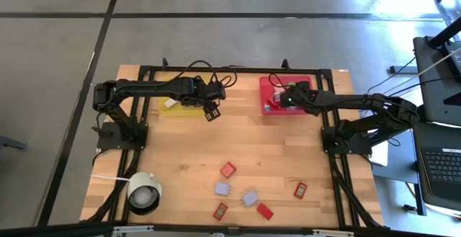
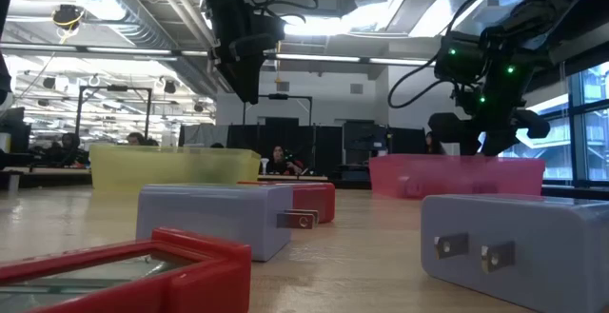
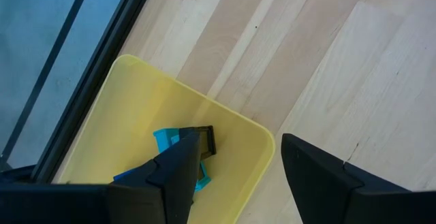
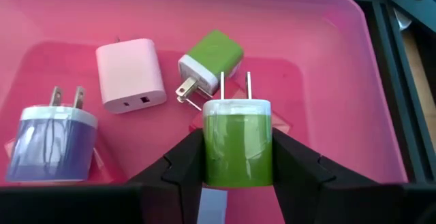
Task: Pick & Place Office items
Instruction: Put the green charger adapter into the red bin, then put the left red digital clock into the yellow bin
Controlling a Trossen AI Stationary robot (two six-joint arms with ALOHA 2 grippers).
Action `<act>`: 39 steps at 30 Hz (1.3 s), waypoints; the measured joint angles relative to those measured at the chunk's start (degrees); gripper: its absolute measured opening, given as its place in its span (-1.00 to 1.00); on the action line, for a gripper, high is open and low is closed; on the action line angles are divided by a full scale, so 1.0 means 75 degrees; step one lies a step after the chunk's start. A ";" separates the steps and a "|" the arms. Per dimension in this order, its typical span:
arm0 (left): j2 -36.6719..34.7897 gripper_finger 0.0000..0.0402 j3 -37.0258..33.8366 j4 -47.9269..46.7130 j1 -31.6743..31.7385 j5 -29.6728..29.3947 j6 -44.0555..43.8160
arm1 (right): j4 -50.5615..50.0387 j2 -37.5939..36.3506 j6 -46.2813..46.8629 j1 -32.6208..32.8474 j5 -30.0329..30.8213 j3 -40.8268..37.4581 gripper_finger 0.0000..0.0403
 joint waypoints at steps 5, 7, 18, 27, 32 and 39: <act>0.0001 0.00 0.0000 0.0000 0.0001 0.0000 -0.0003 | -0.0001 0.0000 0.0000 0.0000 -0.0026 0.0000 -0.29; 0.0001 0.01 0.0000 0.0000 0.0000 0.0000 -0.0003 | -0.0001 0.0000 0.0000 0.0000 -0.0026 0.0000 -0.29; 0.0001 0.00 0.0000 0.0001 0.0000 0.0000 -0.0002 | 0.0013 0.0000 -0.0385 0.0000 0.0065 0.0000 -0.18; 0.0001 0.01 0.0000 0.0001 -0.0001 0.0000 0.0000 | 0.0044 0.0000 -0.0586 0.0001 0.0062 0.0002 0.13; 0.0001 0.00 0.0000 0.0002 -0.0001 0.0000 -0.0003 | -0.0318 -0.0225 -0.1459 0.0222 -0.0085 0.0381 0.19; 0.0001 0.00 0.0000 0.0001 -0.0001 0.0000 -0.0003 | -0.0464 -0.0588 -0.2633 0.0898 -0.1202 0.1355 0.19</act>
